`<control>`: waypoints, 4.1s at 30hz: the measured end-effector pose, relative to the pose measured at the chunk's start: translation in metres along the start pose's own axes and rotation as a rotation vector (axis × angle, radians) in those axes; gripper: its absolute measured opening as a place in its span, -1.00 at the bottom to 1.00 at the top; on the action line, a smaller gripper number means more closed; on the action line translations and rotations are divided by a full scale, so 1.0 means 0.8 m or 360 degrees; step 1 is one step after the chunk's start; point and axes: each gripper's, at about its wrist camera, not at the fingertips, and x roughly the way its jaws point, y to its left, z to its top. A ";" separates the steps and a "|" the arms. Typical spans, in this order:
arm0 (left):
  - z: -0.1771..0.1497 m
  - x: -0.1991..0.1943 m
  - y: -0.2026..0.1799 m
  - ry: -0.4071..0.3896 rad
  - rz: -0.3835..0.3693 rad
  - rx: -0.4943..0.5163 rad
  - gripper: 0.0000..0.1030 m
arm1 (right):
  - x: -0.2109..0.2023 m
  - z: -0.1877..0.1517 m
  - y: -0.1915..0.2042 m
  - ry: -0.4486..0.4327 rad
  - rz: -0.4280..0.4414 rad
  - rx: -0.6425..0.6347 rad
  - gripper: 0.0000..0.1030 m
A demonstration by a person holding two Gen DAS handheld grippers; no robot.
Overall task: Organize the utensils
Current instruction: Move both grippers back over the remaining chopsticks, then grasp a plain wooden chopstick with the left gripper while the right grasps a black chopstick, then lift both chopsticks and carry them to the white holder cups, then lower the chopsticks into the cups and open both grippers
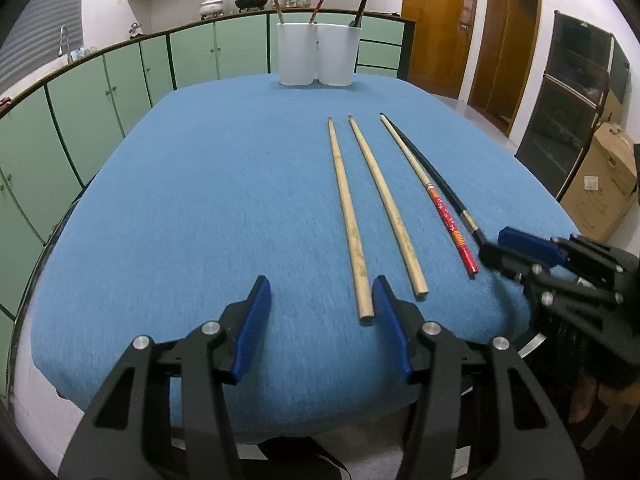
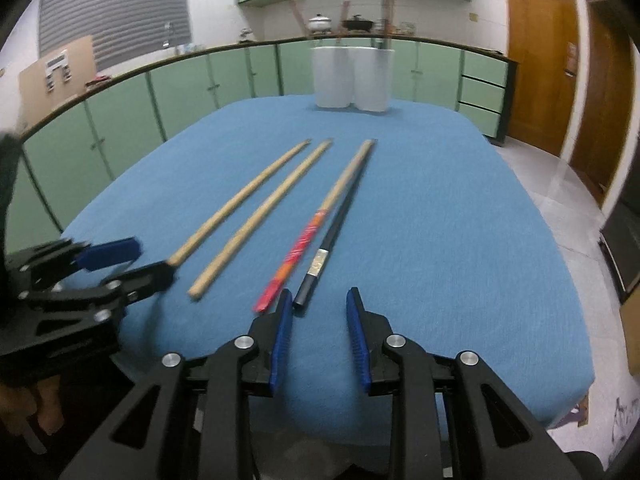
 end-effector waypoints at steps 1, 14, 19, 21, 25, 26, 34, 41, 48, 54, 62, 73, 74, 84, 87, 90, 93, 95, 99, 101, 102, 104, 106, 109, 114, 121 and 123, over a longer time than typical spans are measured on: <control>0.000 0.001 0.000 0.0000 -0.0001 -0.0003 0.01 | 0.000 -0.001 -0.005 -0.0002 -0.0006 0.0007 -0.48; 0.002 0.006 0.000 -0.0048 -0.0070 -0.0060 -0.87 | 0.004 -0.002 -0.006 -0.0049 -0.0069 -0.0033 -0.86; 0.002 -0.005 0.013 -0.0101 0.0026 -0.0153 -0.88 | -0.002 -0.004 -0.032 -0.0050 -0.0139 0.0084 -0.88; 0.002 -0.006 0.016 -0.0101 0.0072 -0.0174 -0.88 | -0.005 -0.006 -0.033 -0.0046 -0.0135 0.0089 -0.88; 0.000 0.001 0.016 -0.0054 0.0115 -0.0168 -0.86 | -0.007 -0.009 -0.030 -0.0044 -0.0109 0.0061 -0.86; 0.000 0.003 0.017 -0.0044 0.0113 -0.0171 -0.84 | -0.008 -0.010 -0.029 -0.0046 -0.0107 0.0060 -0.85; 0.003 0.003 0.024 -0.0033 0.0039 -0.0198 -0.87 | -0.007 -0.007 -0.033 -0.0034 -0.0091 0.0064 -0.87; 0.013 -0.020 0.033 -0.0047 -0.0023 -0.0261 -0.88 | -0.041 0.009 -0.043 -0.0096 -0.0048 0.0142 -0.87; 0.049 -0.077 0.032 -0.0184 -0.0055 -0.0252 -0.87 | -0.097 0.051 -0.045 -0.0240 -0.0020 0.0161 -0.87; 0.089 -0.115 0.031 -0.0319 -0.0052 -0.0201 -0.88 | -0.131 0.108 -0.038 -0.0343 -0.0004 0.0098 -0.87; 0.152 -0.127 0.038 -0.0355 -0.0108 -0.0149 -0.88 | -0.131 0.178 -0.028 -0.0326 0.0002 -0.0066 -0.88; 0.219 -0.107 0.050 -0.0284 -0.0160 -0.0069 -0.88 | -0.101 0.255 -0.033 -0.0181 0.0055 -0.0151 -0.88; 0.223 -0.106 0.052 -0.0277 -0.0164 -0.0067 -0.88 | -0.098 0.262 -0.034 -0.0167 0.0057 -0.0154 -0.88; 0.274 -0.104 0.056 -0.0271 -0.0169 -0.0028 -0.88 | -0.105 0.324 -0.031 -0.0121 0.0084 -0.0219 -0.88; 0.298 -0.111 0.055 -0.0305 -0.0155 -0.0003 -0.88 | -0.112 0.349 -0.028 -0.0138 0.0094 -0.0225 -0.88; 0.330 -0.124 0.055 -0.0373 -0.0128 0.0016 -0.88 | -0.120 0.379 -0.025 -0.0182 0.0086 -0.0236 -0.88; 0.363 -0.137 0.054 -0.0443 -0.0108 0.0023 -0.88 | -0.127 0.415 -0.025 -0.0235 0.0085 -0.0221 -0.88; 0.389 -0.145 0.052 -0.0497 -0.0086 0.0037 -0.88 | -0.130 0.440 -0.026 -0.0270 0.0084 -0.0204 -0.88; 0.438 -0.158 0.045 -0.0611 -0.0057 0.0028 -0.88 | -0.127 0.490 -0.027 -0.0330 0.0078 -0.0173 -0.88; 0.459 -0.156 0.041 -0.0646 -0.0052 0.0022 -0.88 | -0.124 0.511 -0.025 -0.0359 0.0060 -0.0183 -0.88; 0.469 -0.153 0.039 -0.0664 -0.0043 0.0025 -0.88 | -0.119 0.523 -0.025 -0.0375 0.0047 -0.0188 -0.88; 0.487 -0.145 0.035 -0.0687 -0.0034 0.0030 -0.88 | -0.108 0.541 -0.024 -0.0394 0.0028 -0.0196 -0.88; 0.506 -0.129 0.031 -0.0698 -0.0031 0.0032 -0.88 | -0.096 0.557 -0.026 -0.0413 0.0013 -0.0192 -0.88; 0.525 -0.103 0.029 -0.0707 -0.0021 0.0041 -0.88 | -0.070 0.577 -0.033 -0.0438 0.0005 -0.0185 -0.88; 0.552 -0.035 0.026 -0.0686 -0.0011 0.0059 -0.88 | -0.002 0.593 -0.053 -0.0411 -0.0014 -0.0167 -0.88; 0.588 0.037 0.030 -0.0632 -0.0010 0.0069 -0.88 | 0.085 0.588 -0.081 -0.0307 0.0006 -0.0117 -0.88; 0.592 0.044 0.035 -0.0644 -0.0018 0.0061 -0.88 | 0.104 0.585 -0.090 -0.0281 0.0009 -0.0101 -0.88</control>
